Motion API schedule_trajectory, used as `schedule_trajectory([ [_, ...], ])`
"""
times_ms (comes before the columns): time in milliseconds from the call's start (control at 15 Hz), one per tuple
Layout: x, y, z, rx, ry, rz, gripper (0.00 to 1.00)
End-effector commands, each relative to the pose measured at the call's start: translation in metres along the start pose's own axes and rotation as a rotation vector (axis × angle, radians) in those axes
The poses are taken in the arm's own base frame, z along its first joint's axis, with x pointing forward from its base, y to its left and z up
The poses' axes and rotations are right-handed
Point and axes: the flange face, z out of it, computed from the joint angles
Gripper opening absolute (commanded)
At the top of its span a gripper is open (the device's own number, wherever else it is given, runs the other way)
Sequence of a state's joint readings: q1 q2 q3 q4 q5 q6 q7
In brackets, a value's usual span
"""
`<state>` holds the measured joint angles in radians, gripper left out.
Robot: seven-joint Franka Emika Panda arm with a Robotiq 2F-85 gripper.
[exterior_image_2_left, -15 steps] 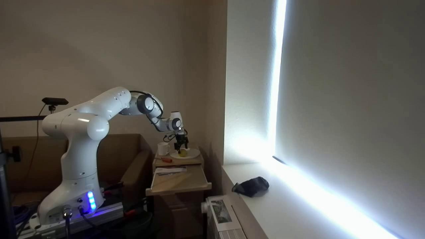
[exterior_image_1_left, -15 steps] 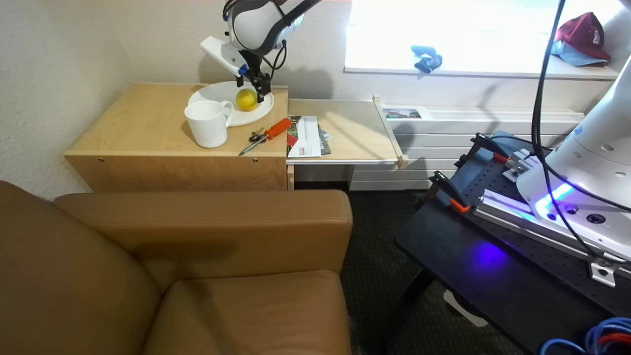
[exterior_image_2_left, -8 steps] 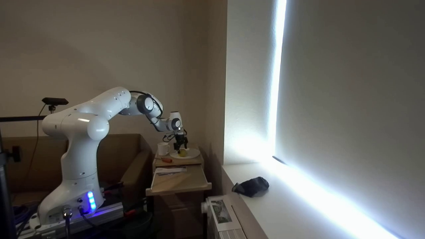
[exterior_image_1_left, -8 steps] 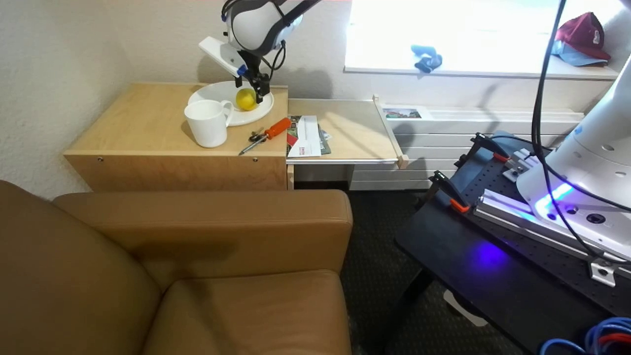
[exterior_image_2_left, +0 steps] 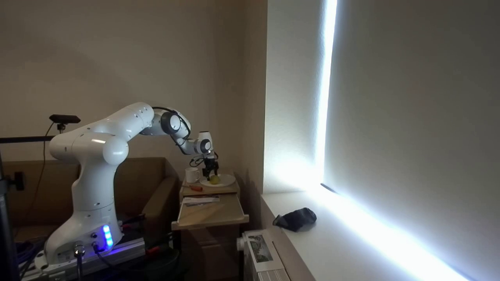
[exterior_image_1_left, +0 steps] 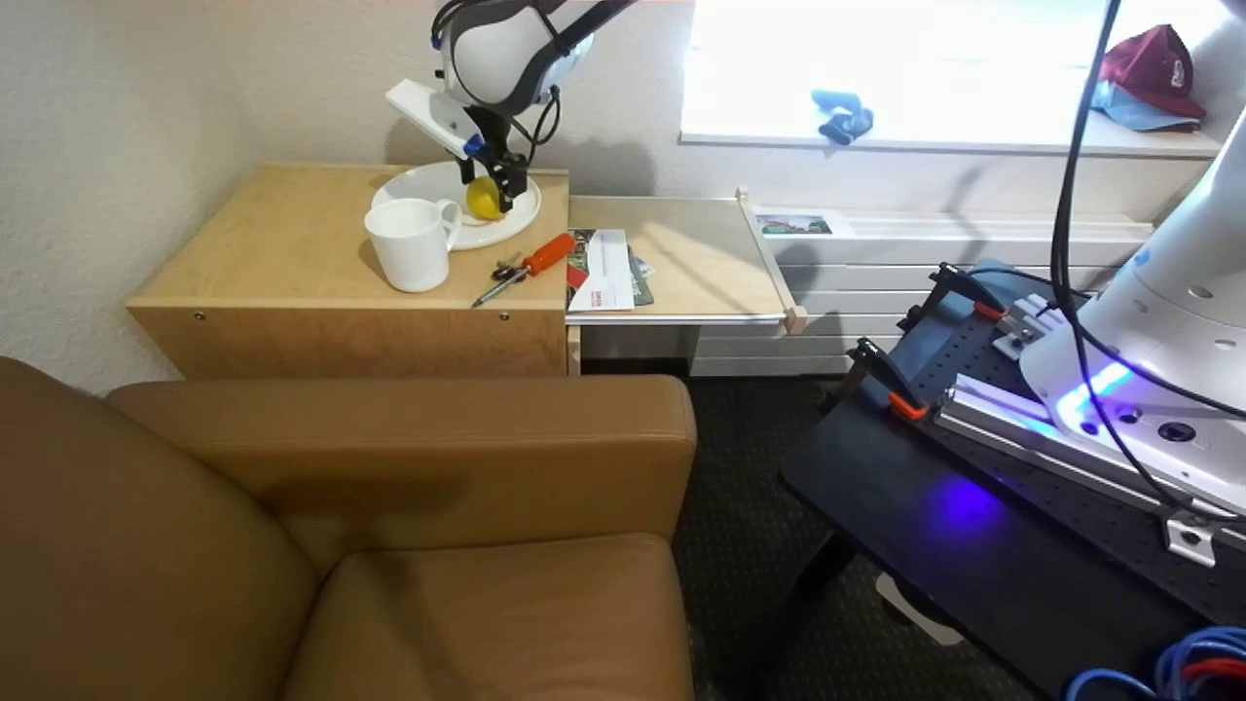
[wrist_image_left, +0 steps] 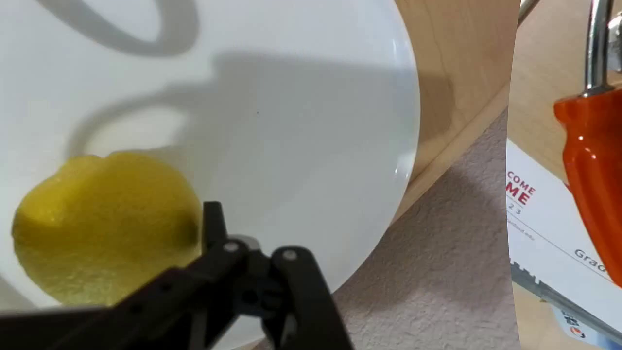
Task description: Take the lemon from the plate and put it on the pullout table
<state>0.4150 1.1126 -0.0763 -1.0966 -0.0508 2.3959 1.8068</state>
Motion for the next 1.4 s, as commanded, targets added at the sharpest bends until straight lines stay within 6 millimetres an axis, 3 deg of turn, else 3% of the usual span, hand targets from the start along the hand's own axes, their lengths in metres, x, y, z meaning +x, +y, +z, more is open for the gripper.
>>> schedule_trajectory([
  [0, 0.000, -0.001, 0.002, 0.006, 0.013, -0.015, 0.60],
  [200, 0.001, -0.002, 0.000, 0.018, 0.027, -0.021, 0.42],
  [400, 0.006, -0.004, -0.006, 0.022, 0.063, -0.012, 0.40],
  [933, 0.070, -0.006, -0.079, 0.023, 0.056, -0.011, 0.39],
  [1133, 0.090, 0.007, -0.108, 0.010, -0.012, -0.064, 0.39],
  [1333, 0.112, 0.031, -0.124, -0.038, -0.087, -0.111, 0.39],
])
